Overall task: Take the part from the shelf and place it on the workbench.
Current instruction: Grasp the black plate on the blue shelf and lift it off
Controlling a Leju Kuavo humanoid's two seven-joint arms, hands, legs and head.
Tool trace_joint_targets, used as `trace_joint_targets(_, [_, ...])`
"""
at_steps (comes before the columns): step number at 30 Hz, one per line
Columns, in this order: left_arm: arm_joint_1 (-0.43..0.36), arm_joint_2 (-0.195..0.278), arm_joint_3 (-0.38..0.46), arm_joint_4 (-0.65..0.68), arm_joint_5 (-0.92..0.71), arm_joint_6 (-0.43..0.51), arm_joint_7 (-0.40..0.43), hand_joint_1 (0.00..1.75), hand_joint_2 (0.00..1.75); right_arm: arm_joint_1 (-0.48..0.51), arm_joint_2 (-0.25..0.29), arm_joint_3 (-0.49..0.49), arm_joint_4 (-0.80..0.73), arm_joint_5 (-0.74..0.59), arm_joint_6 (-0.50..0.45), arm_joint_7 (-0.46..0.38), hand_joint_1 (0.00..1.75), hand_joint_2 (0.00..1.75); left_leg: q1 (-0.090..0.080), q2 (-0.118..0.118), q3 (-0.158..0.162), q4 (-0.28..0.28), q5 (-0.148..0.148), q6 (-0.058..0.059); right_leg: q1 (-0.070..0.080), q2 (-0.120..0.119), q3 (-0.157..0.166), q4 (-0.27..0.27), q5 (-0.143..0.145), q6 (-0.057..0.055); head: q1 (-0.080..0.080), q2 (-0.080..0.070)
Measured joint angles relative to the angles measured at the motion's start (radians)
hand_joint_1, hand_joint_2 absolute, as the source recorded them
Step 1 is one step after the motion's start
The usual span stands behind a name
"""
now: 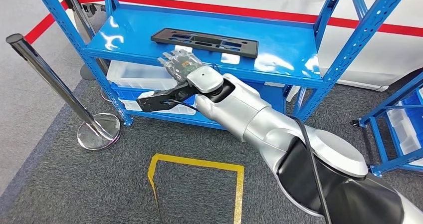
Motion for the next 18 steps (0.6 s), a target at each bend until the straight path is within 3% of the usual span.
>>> trace_joint_targets(1, [0.000, 0.000, 0.000, 0.000, 0.000, 0.000, 0.000, 0.00, 0.00, 0.001, 0.000, 0.000, 0.000, 0.000, 0.000, 0.000, 0.00, 0.00, 0.002, -0.001, 0.006, 0.003, -0.006, -0.003, -0.004, -0.001, 0.008, -0.033, 0.034, 0.003, 0.000, 0.000])
trace_joint_targets(3, [0.001, -0.001, 0.001, 0.000, 0.000, 0.000, 0.001, 0.00, 0.00, -0.001, -0.001, 0.000, 0.000, 0.000, 0.000, 0.000, 0.00, 0.00, 0.005, -0.003, 0.016, 0.012, -0.023, -0.012, -0.008, -0.003, 0.058, -0.156, 0.112, 0.007, 0.000, 0.000])
trace_joint_targets(4, [0.001, -0.001, 0.001, 0.000, 0.000, 0.001, 0.001, 0.00, 0.00, -0.003, 0.000, 0.000, 0.000, 0.000, -0.001, 0.001, 0.00, 0.00, 0.005, -0.004, 0.018, 0.018, -0.031, -0.018, -0.008, -0.004, 0.083, -0.210, 0.130, 0.004, 0.000, 0.000])
trace_joint_targets(5, [0.000, -0.001, 0.002, 0.000, 0.000, 0.001, 0.001, 0.00, 0.00, -0.004, 0.000, 0.000, -0.001, -0.001, -0.001, 0.001, 0.00, 0.00, 0.004, -0.004, 0.017, 0.021, -0.035, -0.024, -0.006, -0.003, 0.098, -0.241, 0.133, 0.000, 0.000, 0.000])
trace_joint_targets(8, [-0.002, -0.003, 0.003, 0.000, 0.000, 0.002, 0.000, 0.00, 0.00, -0.005, -0.001, 0.000, -0.001, -0.004, -0.002, 0.005, 0.00, 0.00, 0.006, -0.004, 0.016, 0.019, -0.041, -0.039, -0.002, 0.000, 0.107, -0.259, 0.121, -0.018, 0.000, 0.000])
trace_joint_targets(10, [-0.001, -0.004, 0.003, 0.000, 0.000, 0.003, -0.002, 0.00, 0.00, -0.007, 0.000, 0.000, -0.002, -0.005, -0.003, 0.007, 0.00, 0.00, 0.009, -0.003, 0.009, 0.044, -0.061, -0.047, -0.005, 0.001, 0.120, -0.271, 0.120, -0.029, -0.002, 0.000])
trace_joint_targets(12, [-0.002, -0.004, 0.004, 0.000, 0.000, 0.003, -0.003, 0.00, 0.00, -0.007, 0.000, 0.000, -0.002, -0.008, -0.005, 0.007, 0.00, 0.00, 0.010, -0.002, -0.041, 0.148, -0.107, -0.052, -0.006, 0.000, 0.134, -0.279, 0.116, -0.038, -0.006, 0.000])
trace_joint_targets(14, [-0.001, -0.003, 0.004, 0.000, 0.000, 0.004, -0.003, 0.00, 0.00, -0.004, 0.000, 0.000, -0.002, -0.011, -0.005, 0.007, 0.00, 0.00, 0.010, -0.002, -0.119, 0.276, -0.141, -0.056, -0.004, 0.001, 0.141, -0.277, 0.110, -0.042, -0.008, 0.000])
trace_joint_targets(15, [0.001, -0.003, 0.004, 0.000, 0.000, 0.004, -0.003, 0.00, 0.00, -0.002, 0.000, 0.000, -0.002, -0.012, -0.005, 0.007, 0.00, 0.00, 0.010, -0.002, -0.143, 0.304, -0.136, -0.056, -0.004, 0.001, 0.144, -0.276, 0.105, -0.043, -0.008, 0.000])
trace_joint_targets(16, [0.002, -0.003, 0.004, 0.000, 0.000, 0.004, -0.003, 0.00, 0.00, -0.001, 0.000, 0.000, -0.002, -0.013, -0.005, 0.007, 0.00, 0.00, 0.010, -0.002, -0.149, 0.294, -0.112, -0.056, -0.004, 0.003, 0.149, -0.274, 0.101, -0.042, -0.008, 0.000])
trace_joint_targets(18, [0.003, -0.003, 0.004, 0.000, 0.000, 0.004, -0.003, 0.00, 0.00, -0.001, 0.000, 0.000, -0.002, -0.013, -0.006, 0.007, 0.00, 0.00, 0.010, -0.002, -0.113, 0.185, -0.031, -0.054, -0.004, 0.004, 0.160, -0.271, 0.090, -0.039, -0.008, 0.000])
